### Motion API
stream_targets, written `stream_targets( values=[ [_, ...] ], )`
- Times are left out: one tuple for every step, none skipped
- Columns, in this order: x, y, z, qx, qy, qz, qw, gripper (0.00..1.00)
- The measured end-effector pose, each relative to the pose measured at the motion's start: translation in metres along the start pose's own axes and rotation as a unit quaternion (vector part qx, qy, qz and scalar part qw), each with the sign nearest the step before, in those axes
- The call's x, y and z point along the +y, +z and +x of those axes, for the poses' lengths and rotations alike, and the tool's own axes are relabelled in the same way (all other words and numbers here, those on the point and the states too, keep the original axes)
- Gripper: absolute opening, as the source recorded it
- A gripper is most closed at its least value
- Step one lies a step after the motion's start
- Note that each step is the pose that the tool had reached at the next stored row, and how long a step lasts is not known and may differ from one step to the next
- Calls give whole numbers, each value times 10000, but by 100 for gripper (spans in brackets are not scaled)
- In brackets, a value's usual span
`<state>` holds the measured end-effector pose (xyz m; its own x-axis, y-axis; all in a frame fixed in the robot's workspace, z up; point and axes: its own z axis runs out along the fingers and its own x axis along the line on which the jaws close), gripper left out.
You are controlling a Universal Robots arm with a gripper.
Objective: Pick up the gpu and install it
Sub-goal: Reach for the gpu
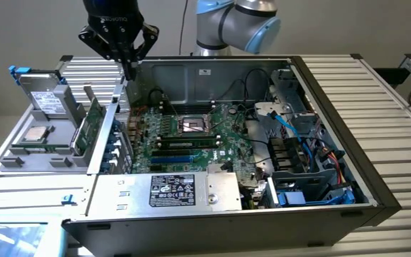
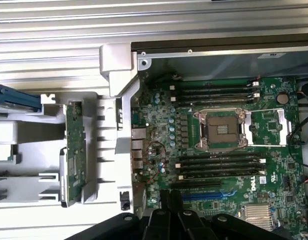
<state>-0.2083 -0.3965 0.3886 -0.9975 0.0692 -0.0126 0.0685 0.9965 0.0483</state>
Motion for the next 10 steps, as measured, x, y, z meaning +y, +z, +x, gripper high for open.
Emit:
stream_targets(
  values=[
    [0,7,45,0,-1,0,10000,12],
    [-1,14,90,0,0,0,10000,12],
    [-2,22,137,0,0,0,10000,12],
    [-4,29,182,0,0,0,10000,12],
    [-6,37,227,1,-1,0,10000,12],
    [-8,45,272,2,0,0,10000,12],
    [-11,53,317,3,0,0,10000,12],
    [-13,62,366,4,0,0,10000,12],
    [-15,71,411,4,0,0,10000,12],
    [-18,81,456,4,0,0,10000,12]
  ],
)
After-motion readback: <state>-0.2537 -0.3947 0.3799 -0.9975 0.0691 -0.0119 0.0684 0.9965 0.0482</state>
